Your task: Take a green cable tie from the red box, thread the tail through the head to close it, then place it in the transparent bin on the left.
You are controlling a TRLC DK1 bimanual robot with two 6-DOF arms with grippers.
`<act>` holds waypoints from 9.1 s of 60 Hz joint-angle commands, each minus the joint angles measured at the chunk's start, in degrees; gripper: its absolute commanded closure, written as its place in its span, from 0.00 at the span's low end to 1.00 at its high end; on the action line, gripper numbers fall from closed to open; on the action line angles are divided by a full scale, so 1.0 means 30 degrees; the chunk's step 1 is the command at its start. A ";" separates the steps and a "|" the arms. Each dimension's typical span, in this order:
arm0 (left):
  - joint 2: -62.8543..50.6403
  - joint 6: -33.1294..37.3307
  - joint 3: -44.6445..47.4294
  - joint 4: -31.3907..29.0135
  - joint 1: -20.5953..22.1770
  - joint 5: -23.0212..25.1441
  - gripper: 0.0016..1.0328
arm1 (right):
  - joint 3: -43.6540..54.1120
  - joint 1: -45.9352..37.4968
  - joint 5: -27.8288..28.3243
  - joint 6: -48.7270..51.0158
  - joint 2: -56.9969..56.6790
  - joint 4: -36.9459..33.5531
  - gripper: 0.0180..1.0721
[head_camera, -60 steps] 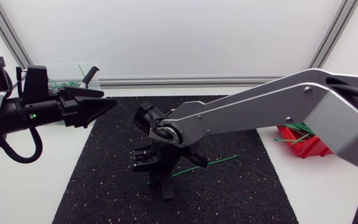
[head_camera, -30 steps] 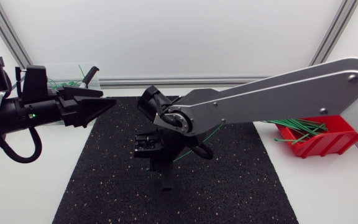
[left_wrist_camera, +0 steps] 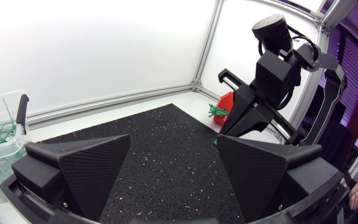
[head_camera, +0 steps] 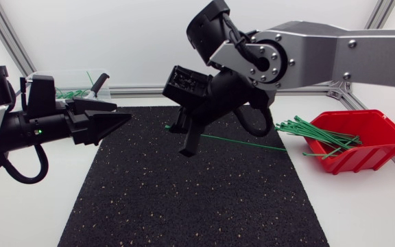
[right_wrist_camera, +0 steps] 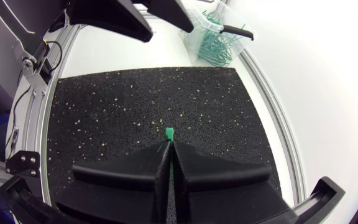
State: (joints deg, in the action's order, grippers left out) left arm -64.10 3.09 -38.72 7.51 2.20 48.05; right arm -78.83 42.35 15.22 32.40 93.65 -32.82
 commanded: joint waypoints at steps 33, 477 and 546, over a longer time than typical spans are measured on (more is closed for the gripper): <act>0.0564 0.0229 0.0338 0.0017 -0.0410 0.0008 0.07 | 0.6002 0.5103 -0.8385 -0.1807 -0.0336 0.5842 0.42; -0.1633 -0.9351 -0.1215 0.7253 0.2930 0.6072 0.97 | 0.3688 -0.3745 1.2650 -0.5762 -0.3120 0.4582 0.48; -0.5383 0.0434 -0.4672 -0.0130 0.4776 0.8211 0.97 | 0.2311 -0.5356 1.4906 -0.5586 -0.0629 0.2971 0.55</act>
State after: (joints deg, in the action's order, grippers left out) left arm -82.24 3.09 -51.07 8.25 16.21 71.79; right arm -70.96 26.13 58.89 18.31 90.76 -23.79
